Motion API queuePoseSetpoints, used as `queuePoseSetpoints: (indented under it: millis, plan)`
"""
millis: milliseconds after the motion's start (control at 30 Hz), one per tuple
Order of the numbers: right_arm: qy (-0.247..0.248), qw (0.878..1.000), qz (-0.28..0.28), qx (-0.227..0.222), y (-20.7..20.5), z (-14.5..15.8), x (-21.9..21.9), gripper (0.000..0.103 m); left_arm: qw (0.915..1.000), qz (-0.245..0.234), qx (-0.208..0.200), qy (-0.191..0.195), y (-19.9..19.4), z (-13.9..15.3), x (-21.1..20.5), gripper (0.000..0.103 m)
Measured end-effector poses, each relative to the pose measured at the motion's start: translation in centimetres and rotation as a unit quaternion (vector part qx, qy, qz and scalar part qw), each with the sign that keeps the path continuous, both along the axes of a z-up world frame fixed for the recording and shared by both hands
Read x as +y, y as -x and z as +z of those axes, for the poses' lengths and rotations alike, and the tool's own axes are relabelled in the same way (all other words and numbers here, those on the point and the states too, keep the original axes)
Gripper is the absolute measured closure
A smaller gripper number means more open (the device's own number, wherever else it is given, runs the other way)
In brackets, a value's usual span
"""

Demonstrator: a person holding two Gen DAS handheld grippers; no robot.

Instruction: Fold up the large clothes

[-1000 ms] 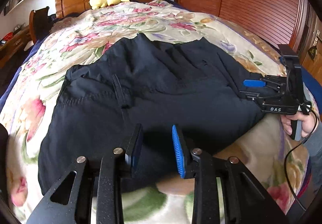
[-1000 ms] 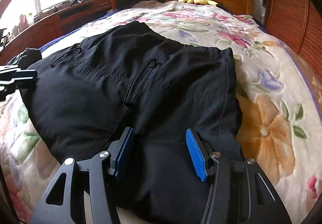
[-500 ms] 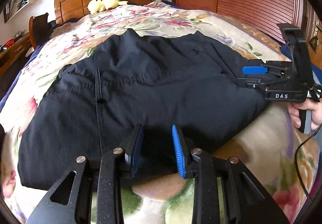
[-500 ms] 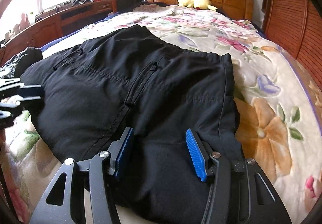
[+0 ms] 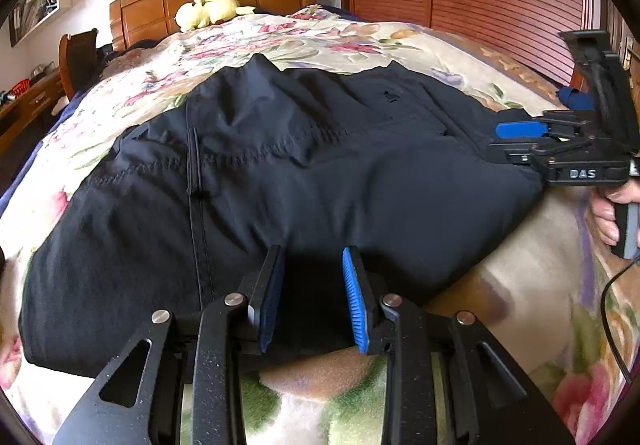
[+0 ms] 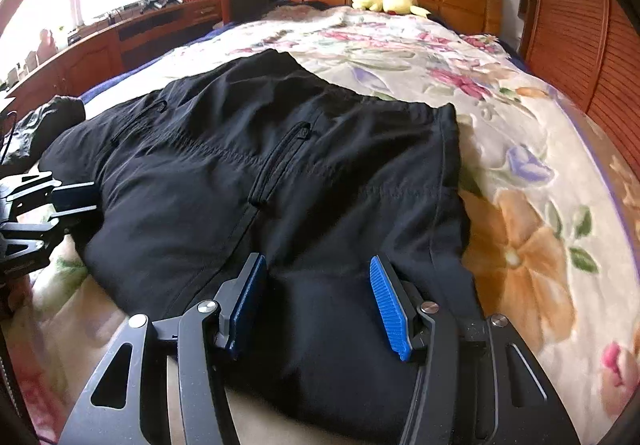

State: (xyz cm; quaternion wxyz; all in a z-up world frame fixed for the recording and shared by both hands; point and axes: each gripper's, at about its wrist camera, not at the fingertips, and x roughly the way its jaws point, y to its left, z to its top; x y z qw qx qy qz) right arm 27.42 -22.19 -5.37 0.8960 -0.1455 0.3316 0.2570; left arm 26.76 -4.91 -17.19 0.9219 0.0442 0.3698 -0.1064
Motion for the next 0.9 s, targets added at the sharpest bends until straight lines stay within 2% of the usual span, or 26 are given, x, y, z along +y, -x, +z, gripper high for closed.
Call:
queuePoseSetpoints:
  millis: [100,267,400,567,700,900]
  plan:
    - [0.012,1.000,-0.019,-0.006,1.7,1.3,-0.4,0.047,1.0000,-0.001,-0.001,0.004,0.1,0.0,0.1,0.072]
    - [-0.005,0.998,-0.058,-0.010,5.0,2.8,-2.5,0.046,1.0000,-0.001,-0.002,0.005,0.1,0.0,0.1,0.072]
    - [0.010,0.995,-0.097,-0.013,6.6,2.9,-3.6,0.040,1.0000,-0.001,-0.002,0.005,0.1,0.0,0.1,0.072]
    - [-0.012,0.990,-0.136,-0.020,6.4,3.6,-4.4,0.034,1.0000,-0.001,-0.002,0.005,0.1,0.0,0.1,0.072]
    - [-0.047,0.987,-0.151,0.011,4.6,3.1,-4.6,0.034,1.0000,-0.001,-0.002,0.005,0.1,0.0,0.1,0.072]
    - [-0.039,0.985,-0.165,0.032,2.7,1.4,-4.0,0.034,1.0000,-0.001,-0.002,0.005,0.1,0.0,0.1,0.072]
